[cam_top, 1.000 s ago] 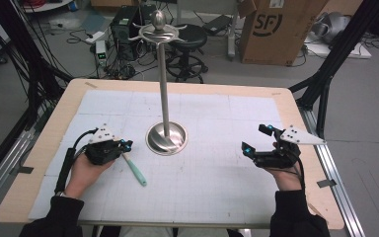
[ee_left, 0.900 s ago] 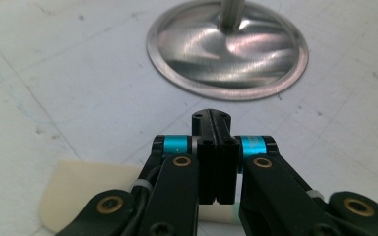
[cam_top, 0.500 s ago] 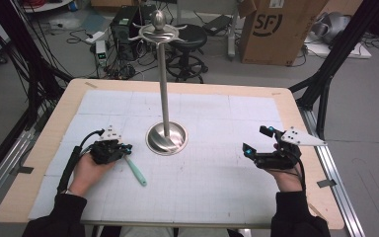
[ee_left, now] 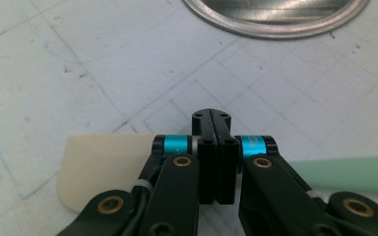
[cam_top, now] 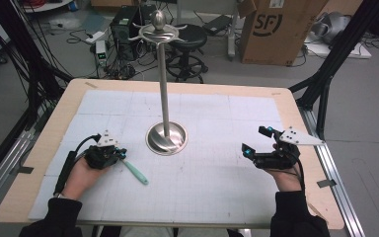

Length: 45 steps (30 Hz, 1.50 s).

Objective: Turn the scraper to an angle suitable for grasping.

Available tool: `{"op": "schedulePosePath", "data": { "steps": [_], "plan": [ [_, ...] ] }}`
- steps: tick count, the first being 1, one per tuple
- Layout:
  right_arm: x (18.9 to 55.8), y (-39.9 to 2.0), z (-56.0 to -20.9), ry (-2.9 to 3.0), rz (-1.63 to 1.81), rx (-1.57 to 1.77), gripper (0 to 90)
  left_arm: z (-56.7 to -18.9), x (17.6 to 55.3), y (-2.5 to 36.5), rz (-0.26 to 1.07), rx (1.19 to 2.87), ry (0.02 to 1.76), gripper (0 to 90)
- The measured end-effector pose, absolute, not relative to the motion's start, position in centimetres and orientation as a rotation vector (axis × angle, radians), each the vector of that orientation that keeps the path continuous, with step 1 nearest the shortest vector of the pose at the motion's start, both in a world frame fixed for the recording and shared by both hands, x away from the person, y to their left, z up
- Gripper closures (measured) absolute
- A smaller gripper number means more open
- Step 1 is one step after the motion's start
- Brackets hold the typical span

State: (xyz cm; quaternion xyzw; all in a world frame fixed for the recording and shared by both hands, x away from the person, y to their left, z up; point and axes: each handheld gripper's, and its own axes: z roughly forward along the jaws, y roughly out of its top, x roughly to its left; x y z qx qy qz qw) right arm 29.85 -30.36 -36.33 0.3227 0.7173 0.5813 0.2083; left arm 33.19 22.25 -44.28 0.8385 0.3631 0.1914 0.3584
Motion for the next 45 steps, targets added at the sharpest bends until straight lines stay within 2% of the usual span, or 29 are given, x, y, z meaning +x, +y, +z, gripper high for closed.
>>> {"op": "schedulePosePath", "data": {
  "steps": [15, 19, 27, 36, 45],
  "plan": [
    [30.6, -29.3, -36.5, 2.040, 1.616, 0.880, 6.0, -44.0, 29.0, 24.3, 0.450, 2.129, 1.013, 90.0],
    [30.6, -29.2, -36.4, 2.042, 1.621, 0.870, 6.0, -42.9, 28.1, 24.0, 0.429, 2.049, 0.936, 90.0],
    [30.7, -29.4, -36.4, 2.038, 1.625, 0.879, 6.0, -43.6, 26.1, 21.2, 0.328, 2.130, 0.739, 89.9],
    [30.8, -29.4, -36.4, 2.038, 1.618, 0.877, 6.0, -44.5, 26.2, 19.4, 0.246, 2.182, 0.660, 89.9],
    [30.9, -29.4, -36.6, 2.045, 1.607, 0.883, 6.0, -44.7, 27.3, 18.5, 0.272, 2.173, 0.676, 89.9]
  ]
}}
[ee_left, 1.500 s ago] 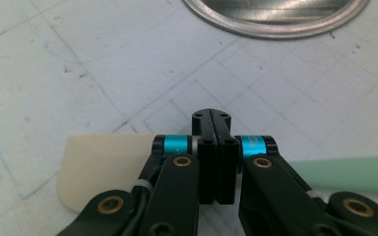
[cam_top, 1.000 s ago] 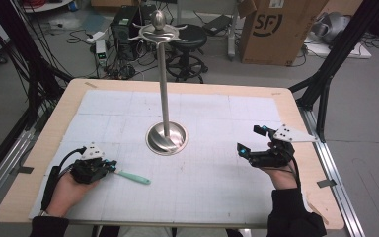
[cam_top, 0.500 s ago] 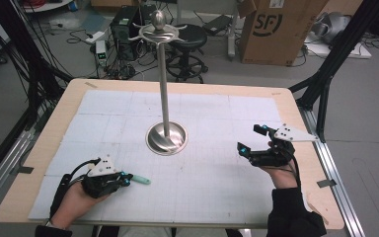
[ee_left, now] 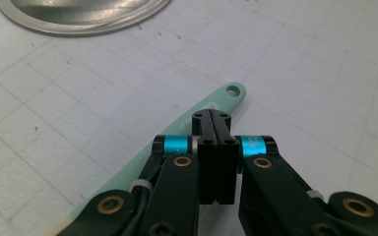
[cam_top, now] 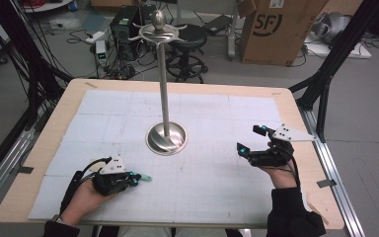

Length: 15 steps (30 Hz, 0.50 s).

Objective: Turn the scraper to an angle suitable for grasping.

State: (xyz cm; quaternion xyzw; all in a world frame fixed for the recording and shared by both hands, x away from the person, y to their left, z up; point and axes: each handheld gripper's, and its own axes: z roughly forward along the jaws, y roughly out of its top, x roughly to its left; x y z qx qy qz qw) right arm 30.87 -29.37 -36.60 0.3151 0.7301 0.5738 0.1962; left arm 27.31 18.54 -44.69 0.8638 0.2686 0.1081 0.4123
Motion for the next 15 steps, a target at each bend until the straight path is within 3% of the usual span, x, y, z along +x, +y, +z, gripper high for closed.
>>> {"op": "schedulePosePath", "data": {
  "steps": [15],
  "plan": [
    [31.0, -29.5, -36.8, 2.048, 1.606, 0.894, 6.0, -44.4, 30.0, 17.6, 0.378, 2.146, 0.757, 89.9]
  ]
}}
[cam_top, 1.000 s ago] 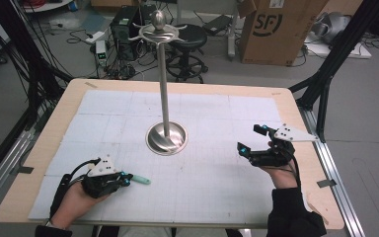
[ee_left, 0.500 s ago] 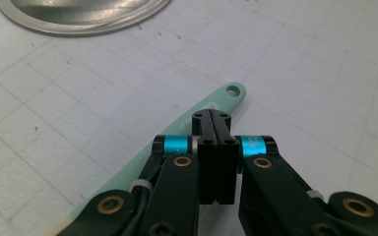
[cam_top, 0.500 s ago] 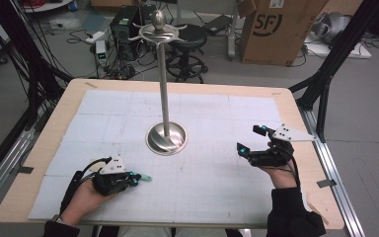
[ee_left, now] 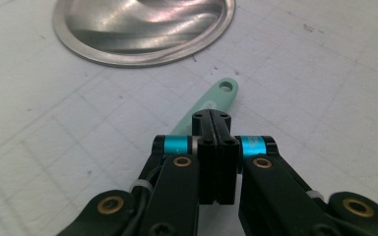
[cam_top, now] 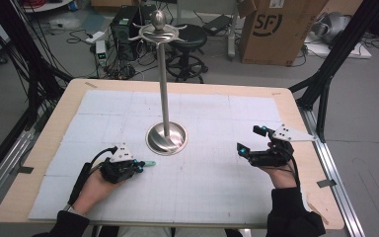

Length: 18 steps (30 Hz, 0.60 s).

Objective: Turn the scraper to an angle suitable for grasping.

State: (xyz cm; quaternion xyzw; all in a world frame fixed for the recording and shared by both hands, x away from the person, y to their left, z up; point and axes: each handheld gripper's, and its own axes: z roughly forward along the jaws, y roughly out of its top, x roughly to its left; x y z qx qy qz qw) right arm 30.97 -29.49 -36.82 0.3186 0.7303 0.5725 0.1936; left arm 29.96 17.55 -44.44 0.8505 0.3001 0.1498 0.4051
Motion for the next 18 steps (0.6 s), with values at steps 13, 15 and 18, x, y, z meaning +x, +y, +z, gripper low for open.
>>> {"op": "schedulePosePath", "data": {
  "steps": [13, 15, 18],
  "plan": [
    [31.0, -29.6, -36.9, 2.047, 1.614, 0.896, 6.0, -44.0, 31.7, 25.9, 0.470, 2.036, 0.998, 89.9],
    [30.9, -29.5, -36.9, 2.051, 1.611, 0.900, 6.1, -44.2, 31.9, 25.8, 0.487, 2.061, 0.990, 89.9],
    [31.0, -29.4, -37.0, 2.055, 1.608, 0.898, 6.0, -44.6, 32.0, 25.5, 0.500, 2.103, 0.974, 89.9]
  ]
}}
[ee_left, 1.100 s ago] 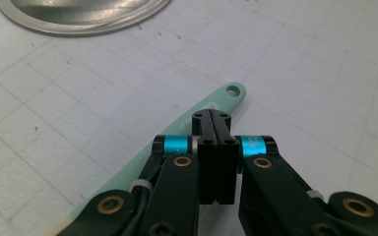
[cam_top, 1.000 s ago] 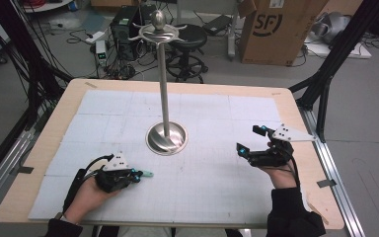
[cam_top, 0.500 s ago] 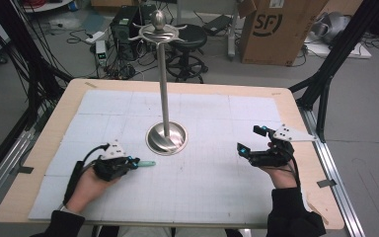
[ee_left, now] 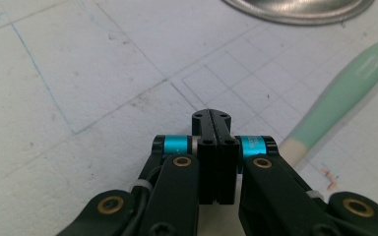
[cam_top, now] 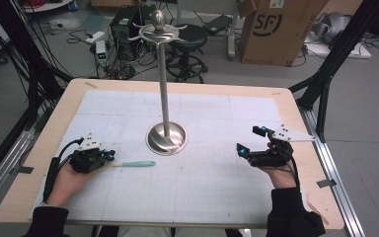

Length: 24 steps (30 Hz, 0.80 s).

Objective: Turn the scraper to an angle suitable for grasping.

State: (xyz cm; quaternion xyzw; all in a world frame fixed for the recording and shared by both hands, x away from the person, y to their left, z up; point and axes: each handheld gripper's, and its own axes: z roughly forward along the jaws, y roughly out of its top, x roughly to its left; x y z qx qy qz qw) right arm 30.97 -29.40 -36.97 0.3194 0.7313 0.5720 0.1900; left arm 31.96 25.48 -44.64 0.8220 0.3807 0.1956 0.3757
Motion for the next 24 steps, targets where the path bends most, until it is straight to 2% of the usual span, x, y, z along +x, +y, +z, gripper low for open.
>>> {"op": "schedulePosePath", "data": {
  "steps": [8, 14, 24],
  "plan": [
    [31.0, -29.4, -37.0, 2.057, 1.605, 0.890, 6.1, -44.3, 31.3, 25.0, 0.476, 2.147, 0.955, 89.9],
    [31.0, -29.4, -37.0, 2.059, 1.604, 0.891, 6.0, -43.8, 30.6, 24.4, 0.503, 2.244, 0.883, 89.9],
    [31.0, -29.4, -37.0, 2.055, 1.606, 0.894, 6.0, -43.4, 29.4, 24.1, 0.335, 2.287, 0.810, 89.9]
  ]
}}
